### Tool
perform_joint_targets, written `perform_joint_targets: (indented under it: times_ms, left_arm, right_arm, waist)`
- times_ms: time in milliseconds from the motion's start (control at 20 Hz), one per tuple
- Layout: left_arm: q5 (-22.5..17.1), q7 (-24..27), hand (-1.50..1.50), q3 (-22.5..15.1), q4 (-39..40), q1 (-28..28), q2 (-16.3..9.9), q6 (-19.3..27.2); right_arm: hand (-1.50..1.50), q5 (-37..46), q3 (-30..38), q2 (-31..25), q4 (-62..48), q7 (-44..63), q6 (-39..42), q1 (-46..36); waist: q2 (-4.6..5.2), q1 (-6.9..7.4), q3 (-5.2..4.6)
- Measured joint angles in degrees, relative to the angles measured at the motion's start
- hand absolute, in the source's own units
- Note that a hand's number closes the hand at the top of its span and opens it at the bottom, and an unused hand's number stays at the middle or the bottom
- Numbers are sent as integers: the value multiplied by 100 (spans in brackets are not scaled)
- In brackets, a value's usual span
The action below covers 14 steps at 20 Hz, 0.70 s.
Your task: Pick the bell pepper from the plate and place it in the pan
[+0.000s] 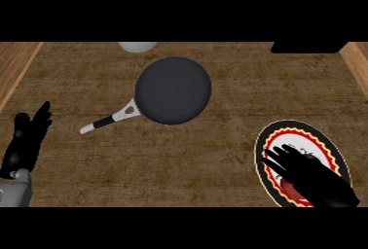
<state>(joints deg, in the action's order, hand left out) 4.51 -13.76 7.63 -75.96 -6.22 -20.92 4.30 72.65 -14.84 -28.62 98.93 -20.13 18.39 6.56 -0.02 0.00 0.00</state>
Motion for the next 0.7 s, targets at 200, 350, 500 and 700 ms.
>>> perform_joint_targets:
  times_ms: [200, 350, 500, 700]
  left_arm:
    - [43, 37, 0, 93, 107, -69, 22, -38]
    - [61, 11, 0, 109, 111, -86, 47, -78]
    - [115, -74, 0, 122, 11, -84, 82, -104]
    - [196, -87, 0, 102, -99, 29, 203, -82]
  right_arm:
    - [150, 245, -48, 75, -259, -195, -283, -124]
    - [150, 418, -29, 118, -398, -322, -673, -237]
    - [150, 471, 115, 100, -471, -526, -913, -244]
    - [150, 533, 205, 304, -371, -412, -852, -209]
  waist:
    - [0, -2, 0]
    - [-1, 1, 0]
    - [-2, -2, 0]
    - [-3, -9, -1]
